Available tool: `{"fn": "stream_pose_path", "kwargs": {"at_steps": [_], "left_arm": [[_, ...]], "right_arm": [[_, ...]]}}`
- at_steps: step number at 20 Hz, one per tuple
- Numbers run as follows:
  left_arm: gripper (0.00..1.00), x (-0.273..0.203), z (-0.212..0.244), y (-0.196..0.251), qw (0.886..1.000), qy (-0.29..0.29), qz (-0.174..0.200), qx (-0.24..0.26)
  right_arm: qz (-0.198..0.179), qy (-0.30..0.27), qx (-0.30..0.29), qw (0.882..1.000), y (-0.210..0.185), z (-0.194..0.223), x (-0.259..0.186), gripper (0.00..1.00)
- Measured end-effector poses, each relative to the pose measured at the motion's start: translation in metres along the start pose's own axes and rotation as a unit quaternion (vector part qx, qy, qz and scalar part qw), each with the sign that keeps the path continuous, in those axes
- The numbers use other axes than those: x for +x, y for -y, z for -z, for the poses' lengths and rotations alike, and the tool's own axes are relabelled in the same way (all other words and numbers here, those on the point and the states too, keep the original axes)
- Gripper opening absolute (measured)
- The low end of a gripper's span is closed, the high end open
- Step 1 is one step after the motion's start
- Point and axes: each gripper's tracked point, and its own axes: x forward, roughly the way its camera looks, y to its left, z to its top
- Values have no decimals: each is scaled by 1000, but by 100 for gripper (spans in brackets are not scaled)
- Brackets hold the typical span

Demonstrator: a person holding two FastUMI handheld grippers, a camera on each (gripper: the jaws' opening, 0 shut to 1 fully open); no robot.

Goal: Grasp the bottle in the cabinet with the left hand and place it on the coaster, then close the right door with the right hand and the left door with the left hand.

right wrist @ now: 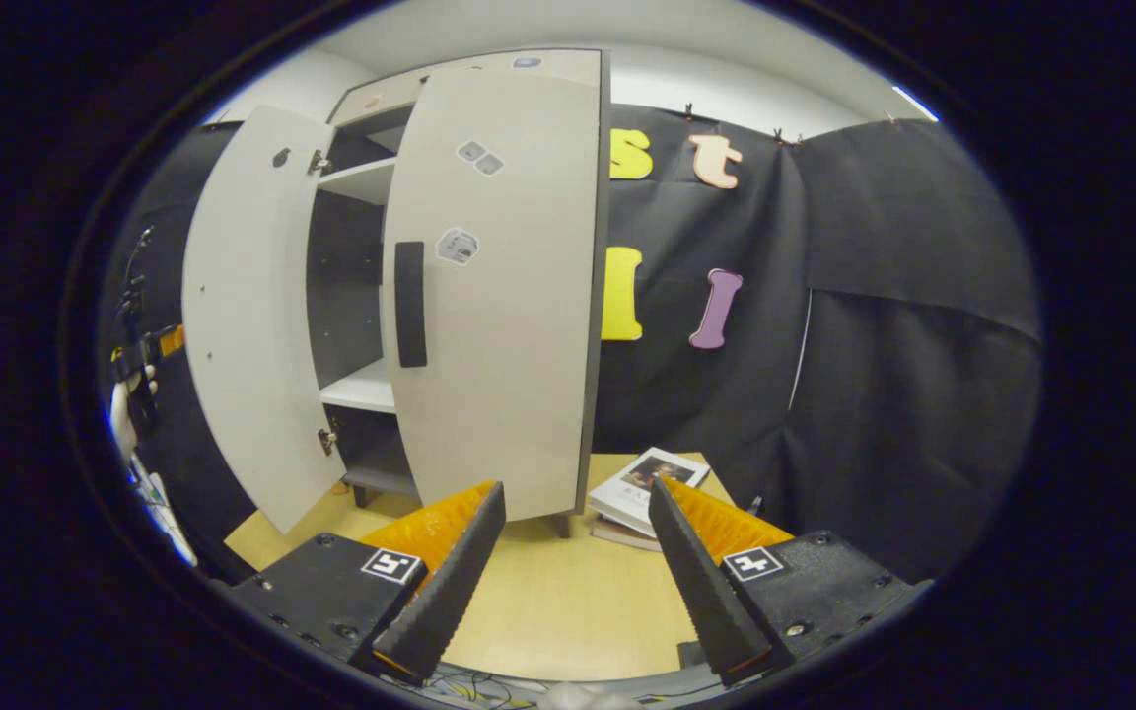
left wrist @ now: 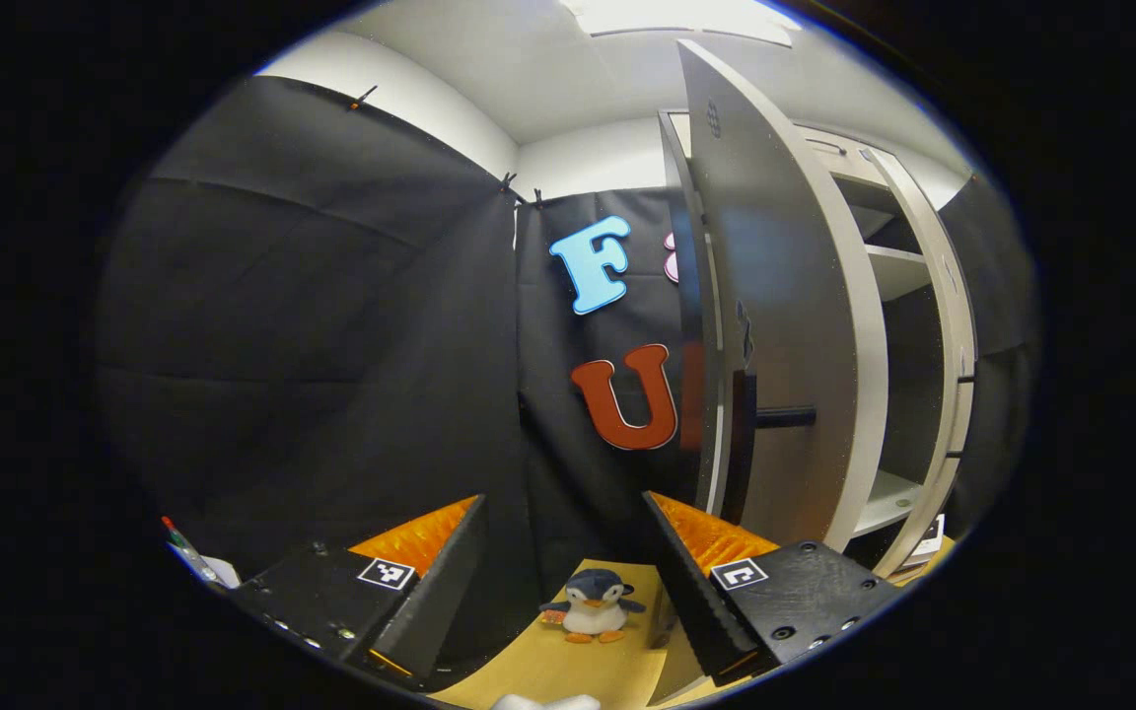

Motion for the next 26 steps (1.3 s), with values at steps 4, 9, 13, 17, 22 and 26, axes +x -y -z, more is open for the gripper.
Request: {"fn": "stream_pose_path", "kwargs": {"at_steps": [4, 9, 13, 17, 22, 26], "left_arm": [[93, 0, -6, 11, 999, 14, 9, 35], [91, -8, -1, 33, 1000, 5, 20, 20], [92, -11, -2, 55, 999, 9, 29, 19], [91, -17, -1, 90, 998, 9, 59, 10], [91, -13, -1, 149, 994, 10, 112, 3], [96, -7, 4, 183, 991, 4, 134, 0]], "right_arm": [[-13, -1, -6, 1000, -1, -1, 4, 96], [-24, 0, 2, 1000, -2, 1, 5, 95], [-22, 1, 0, 1000, 7, -1, 4, 96], [-14, 7, 4, 1000, 16, -5, 0, 96], [-7, 10, 4, 1000, 22, -5, -4, 96], [8, 14, 7, 1000, 33, -8, -10, 96]]}}
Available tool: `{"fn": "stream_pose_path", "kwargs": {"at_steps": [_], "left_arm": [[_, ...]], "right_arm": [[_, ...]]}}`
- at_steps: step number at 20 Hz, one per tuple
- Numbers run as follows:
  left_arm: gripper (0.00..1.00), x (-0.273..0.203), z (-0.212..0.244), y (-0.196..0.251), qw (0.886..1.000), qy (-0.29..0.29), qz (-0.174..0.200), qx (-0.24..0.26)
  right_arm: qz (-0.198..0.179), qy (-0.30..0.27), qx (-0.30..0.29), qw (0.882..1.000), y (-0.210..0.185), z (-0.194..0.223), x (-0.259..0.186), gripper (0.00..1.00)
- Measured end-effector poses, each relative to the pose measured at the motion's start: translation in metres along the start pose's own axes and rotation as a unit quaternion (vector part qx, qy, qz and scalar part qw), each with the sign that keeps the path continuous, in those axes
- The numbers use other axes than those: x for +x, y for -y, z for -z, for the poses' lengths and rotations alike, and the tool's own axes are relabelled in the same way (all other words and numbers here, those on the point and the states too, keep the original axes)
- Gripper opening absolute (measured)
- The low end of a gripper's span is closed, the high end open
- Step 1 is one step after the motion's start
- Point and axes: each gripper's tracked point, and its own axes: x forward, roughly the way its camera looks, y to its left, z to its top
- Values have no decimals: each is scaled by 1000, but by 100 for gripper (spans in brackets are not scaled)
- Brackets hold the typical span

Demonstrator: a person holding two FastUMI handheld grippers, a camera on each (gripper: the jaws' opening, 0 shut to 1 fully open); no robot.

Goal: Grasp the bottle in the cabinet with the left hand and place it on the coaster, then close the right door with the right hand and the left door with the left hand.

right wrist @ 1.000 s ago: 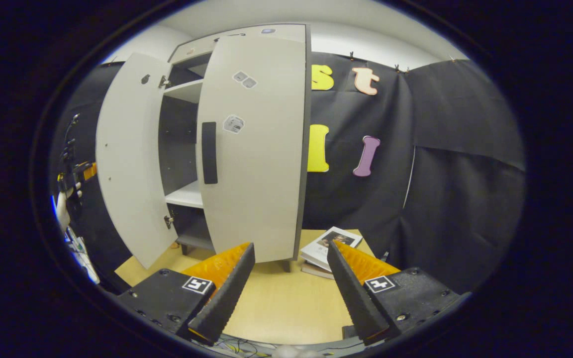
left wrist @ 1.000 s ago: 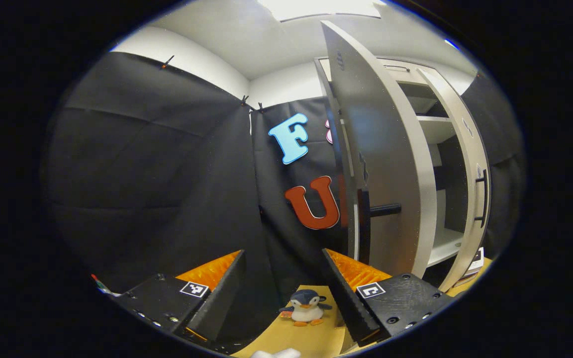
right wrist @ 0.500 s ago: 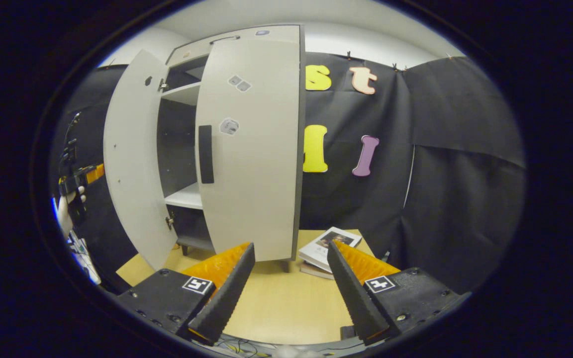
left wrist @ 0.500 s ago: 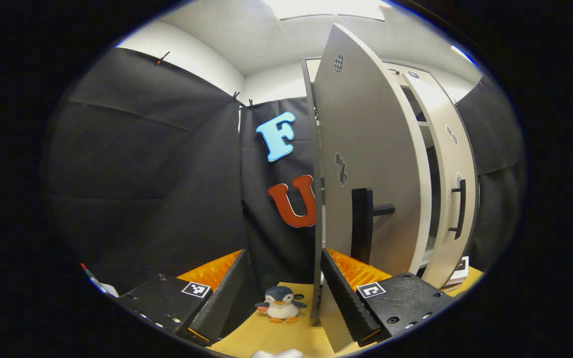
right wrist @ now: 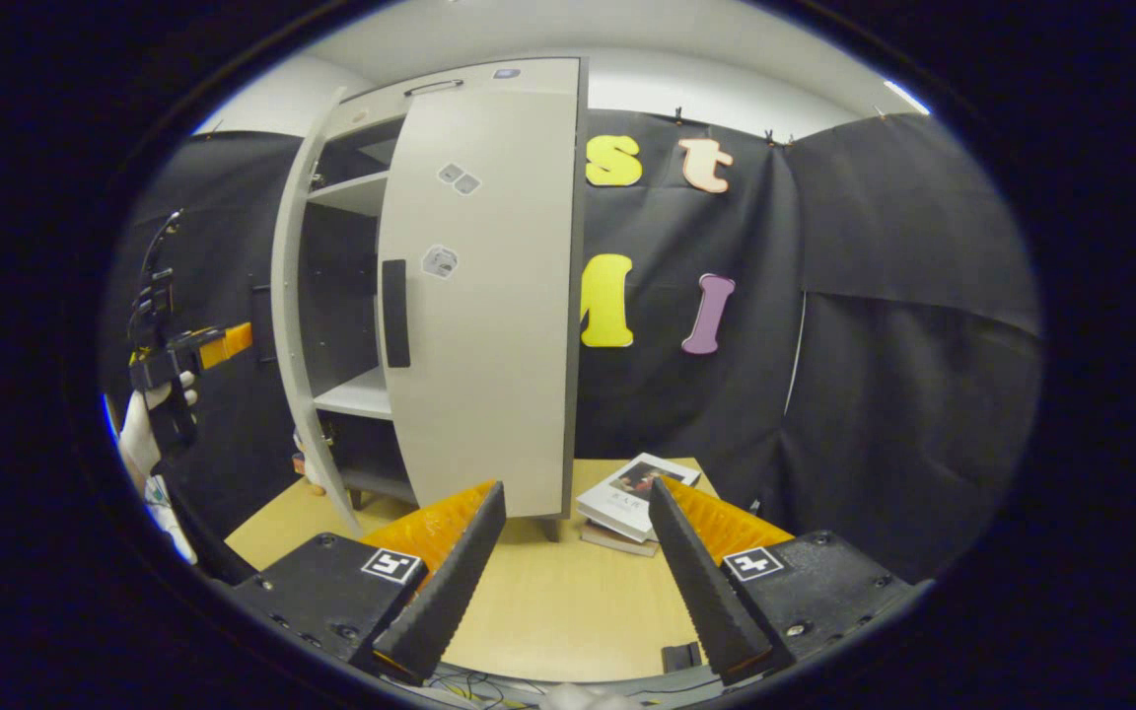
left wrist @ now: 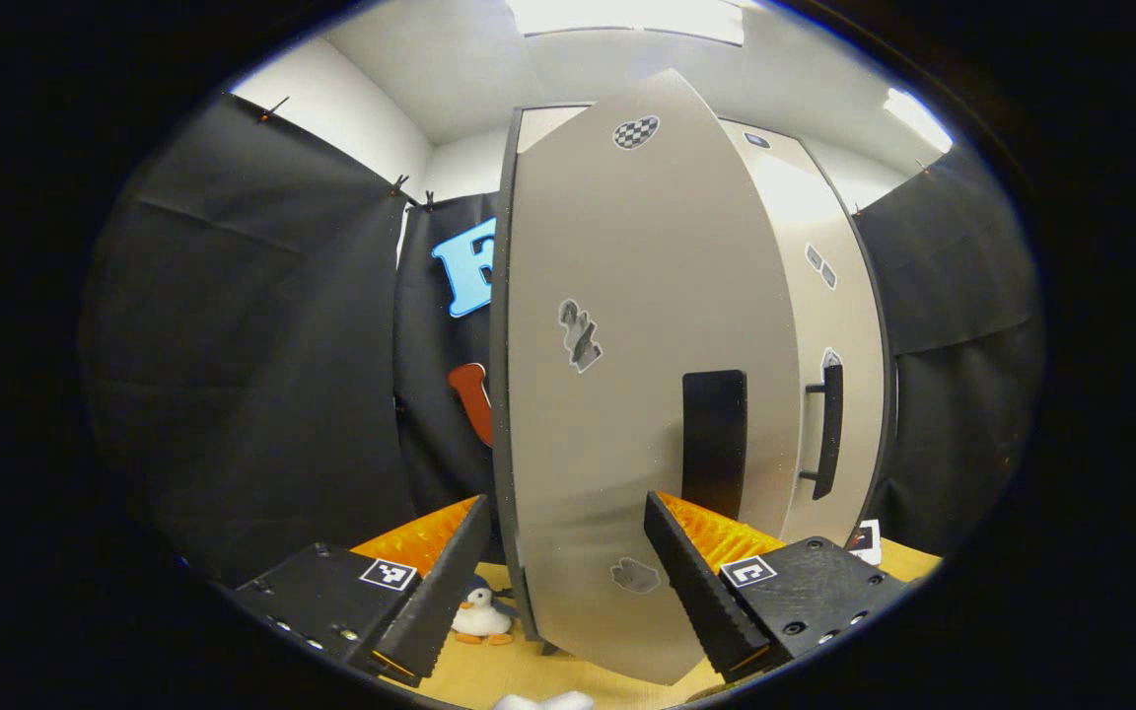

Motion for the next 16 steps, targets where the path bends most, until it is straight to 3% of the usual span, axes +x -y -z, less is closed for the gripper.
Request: {"fn": "stream_pose_path", "kwargs": {"at_steps": [16], "left_arm": [[96, -15, 15, 24, 999, -30, 13, -5]], "right_arm": [[-9, 11, -1, 1000, -18, -7, 1, 96]]}}
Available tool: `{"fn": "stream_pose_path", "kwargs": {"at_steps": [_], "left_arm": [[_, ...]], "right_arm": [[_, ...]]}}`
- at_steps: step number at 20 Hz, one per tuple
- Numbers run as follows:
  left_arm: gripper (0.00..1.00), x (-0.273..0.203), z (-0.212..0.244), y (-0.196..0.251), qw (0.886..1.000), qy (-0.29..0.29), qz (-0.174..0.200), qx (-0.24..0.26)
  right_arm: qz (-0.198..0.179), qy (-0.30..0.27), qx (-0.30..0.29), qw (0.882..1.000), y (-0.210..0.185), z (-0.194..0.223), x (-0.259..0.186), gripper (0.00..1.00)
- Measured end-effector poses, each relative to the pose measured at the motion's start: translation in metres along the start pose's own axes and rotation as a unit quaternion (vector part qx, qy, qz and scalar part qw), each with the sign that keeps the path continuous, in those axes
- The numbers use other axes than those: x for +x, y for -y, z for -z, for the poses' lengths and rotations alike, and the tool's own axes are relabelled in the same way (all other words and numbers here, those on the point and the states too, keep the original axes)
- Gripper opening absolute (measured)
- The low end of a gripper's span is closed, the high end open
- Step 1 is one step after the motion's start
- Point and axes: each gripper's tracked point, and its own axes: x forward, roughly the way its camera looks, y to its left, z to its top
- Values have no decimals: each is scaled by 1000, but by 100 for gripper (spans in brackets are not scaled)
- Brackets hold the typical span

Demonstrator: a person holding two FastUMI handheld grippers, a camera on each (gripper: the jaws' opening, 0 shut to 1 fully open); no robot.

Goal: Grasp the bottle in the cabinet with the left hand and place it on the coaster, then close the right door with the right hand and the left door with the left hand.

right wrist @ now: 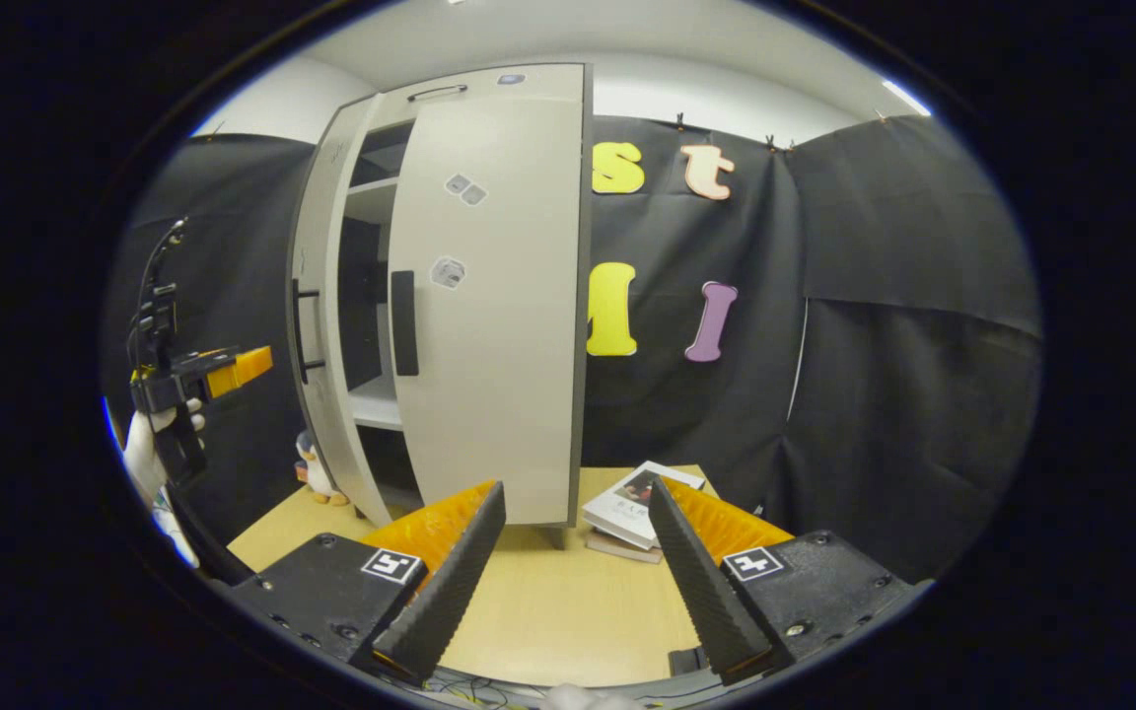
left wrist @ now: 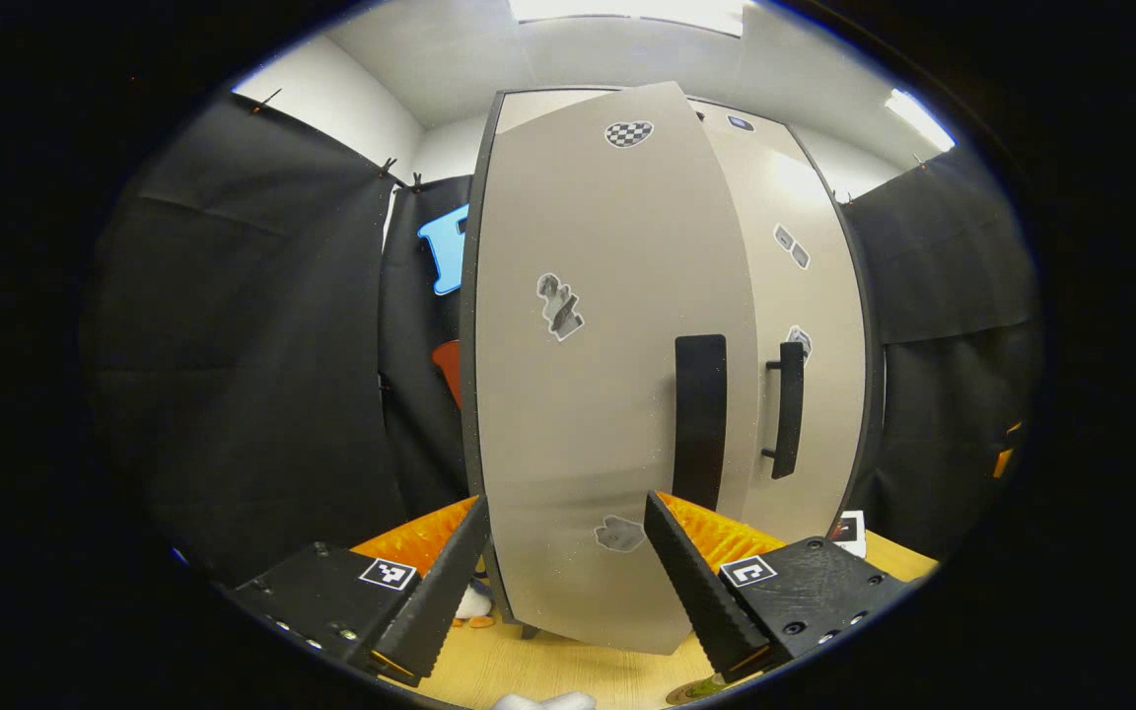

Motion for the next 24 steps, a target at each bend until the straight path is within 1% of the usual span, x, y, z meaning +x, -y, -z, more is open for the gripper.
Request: {"fn": "stream_pose_path", "kwargs": {"at_steps": [8, 11, 14, 18, 21, 24], "left_arm": [[96, -26, -6, 14, 1000, -3, 9, -1], [96, -44, -7, 22, 1000, -4, 16, -4], [96, -65, -5, 26, 1000, -8, 15, -5], [96, -90, 4, 28, 1000, -20, 6, -20], [96, -104, 13, 26, 999, -24, -10, -33], [96, -111, 22, 22, 999, -31, -22, -30]], "right_arm": [[-14, 14, 3, 1000, -20, -10, 0, 96], [-18, 22, 4, 1000, -28, -14, 0, 96], [-28, 28, 10, 999, -40, -17, 2, 96], [-32, 33, 17, 999, -49, -17, 5, 96], [-40, 25, 13, 999, -58, -7, 9, 96], [-41, 21, 11, 999, -63, -1, 9, 96]]}}
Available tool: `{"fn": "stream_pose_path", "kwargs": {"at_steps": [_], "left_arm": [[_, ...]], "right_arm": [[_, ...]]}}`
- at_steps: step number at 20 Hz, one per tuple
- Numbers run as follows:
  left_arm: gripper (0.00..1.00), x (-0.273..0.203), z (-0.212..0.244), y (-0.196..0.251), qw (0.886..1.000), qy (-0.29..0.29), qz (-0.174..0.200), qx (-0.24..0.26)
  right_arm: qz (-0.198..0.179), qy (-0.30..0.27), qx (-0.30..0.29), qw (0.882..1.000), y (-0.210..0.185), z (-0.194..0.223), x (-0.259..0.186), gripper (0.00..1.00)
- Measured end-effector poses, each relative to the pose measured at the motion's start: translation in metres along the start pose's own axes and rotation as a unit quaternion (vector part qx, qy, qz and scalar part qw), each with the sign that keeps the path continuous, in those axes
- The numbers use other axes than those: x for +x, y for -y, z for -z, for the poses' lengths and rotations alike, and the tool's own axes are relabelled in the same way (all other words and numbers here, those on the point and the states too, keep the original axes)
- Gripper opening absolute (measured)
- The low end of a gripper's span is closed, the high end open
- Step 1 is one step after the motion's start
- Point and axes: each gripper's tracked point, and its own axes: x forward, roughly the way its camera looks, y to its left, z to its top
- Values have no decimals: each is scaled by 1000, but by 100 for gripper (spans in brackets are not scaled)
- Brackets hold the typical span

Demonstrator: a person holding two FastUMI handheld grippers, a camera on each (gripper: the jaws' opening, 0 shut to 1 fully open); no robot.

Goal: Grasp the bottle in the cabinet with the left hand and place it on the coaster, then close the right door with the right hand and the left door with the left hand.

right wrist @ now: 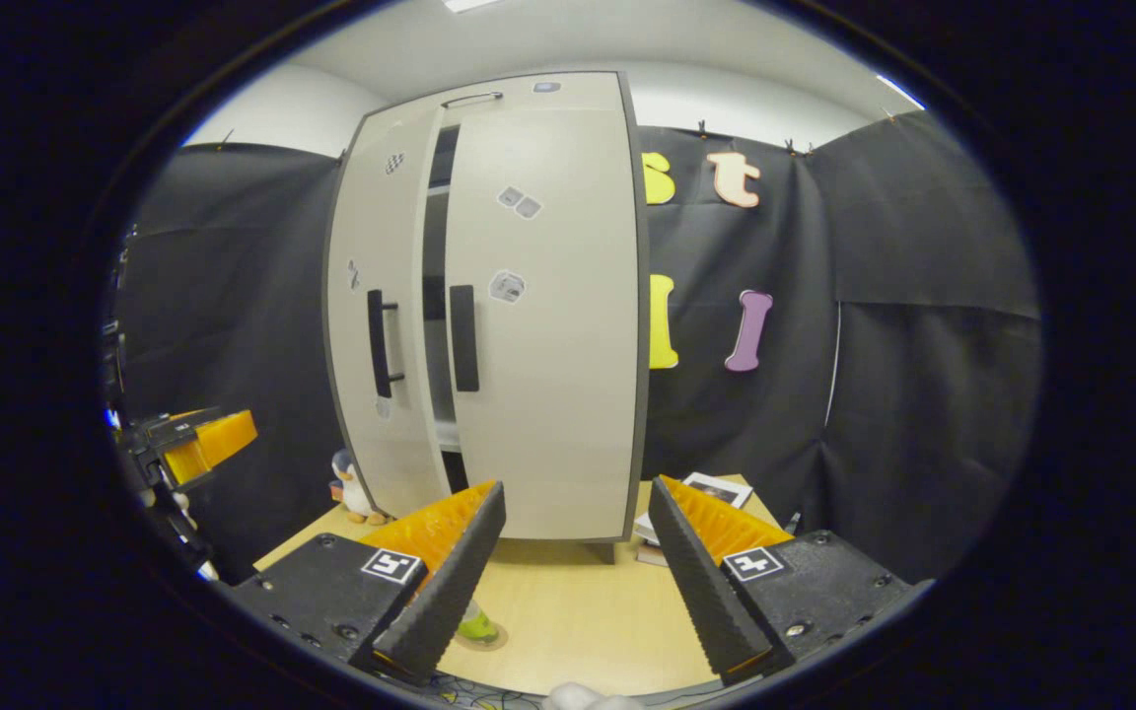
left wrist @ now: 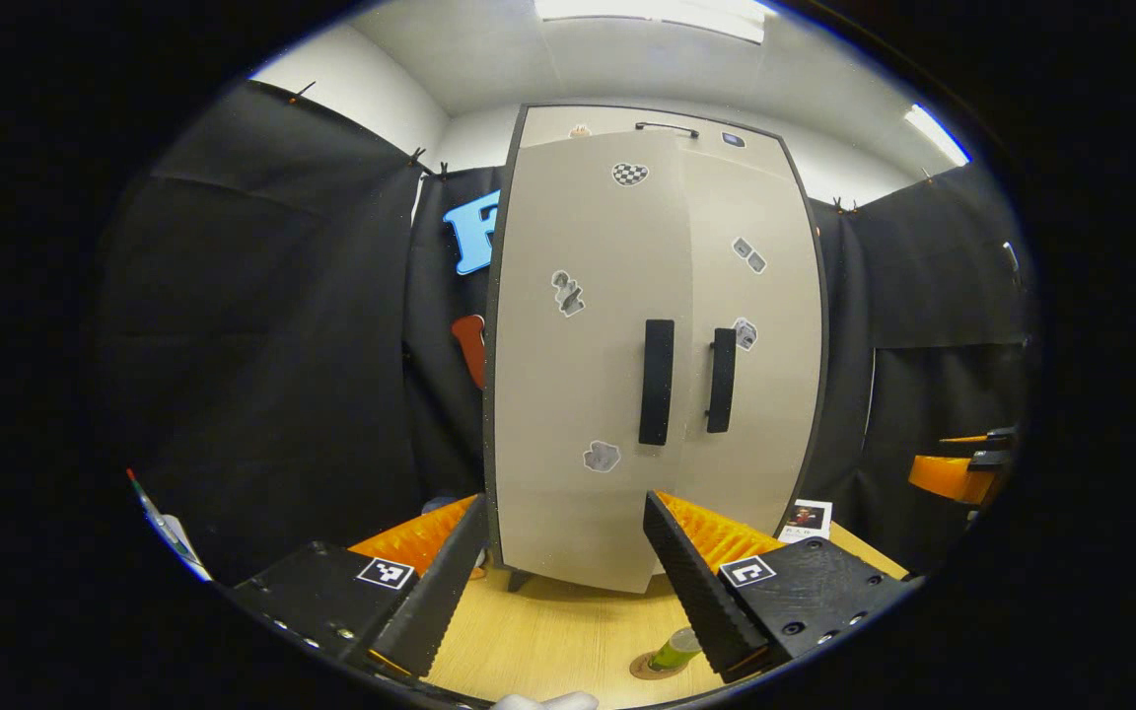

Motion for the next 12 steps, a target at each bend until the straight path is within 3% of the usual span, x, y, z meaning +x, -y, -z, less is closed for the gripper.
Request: {"fn": "stream_pose_path", "kwargs": {"at_steps": [12], "left_arm": [[97, -3, 1, 12, 1000, -3, 6, 3]], "right_arm": [[4, 13, -13, 1000, 3, -7, -9, 96]]}}
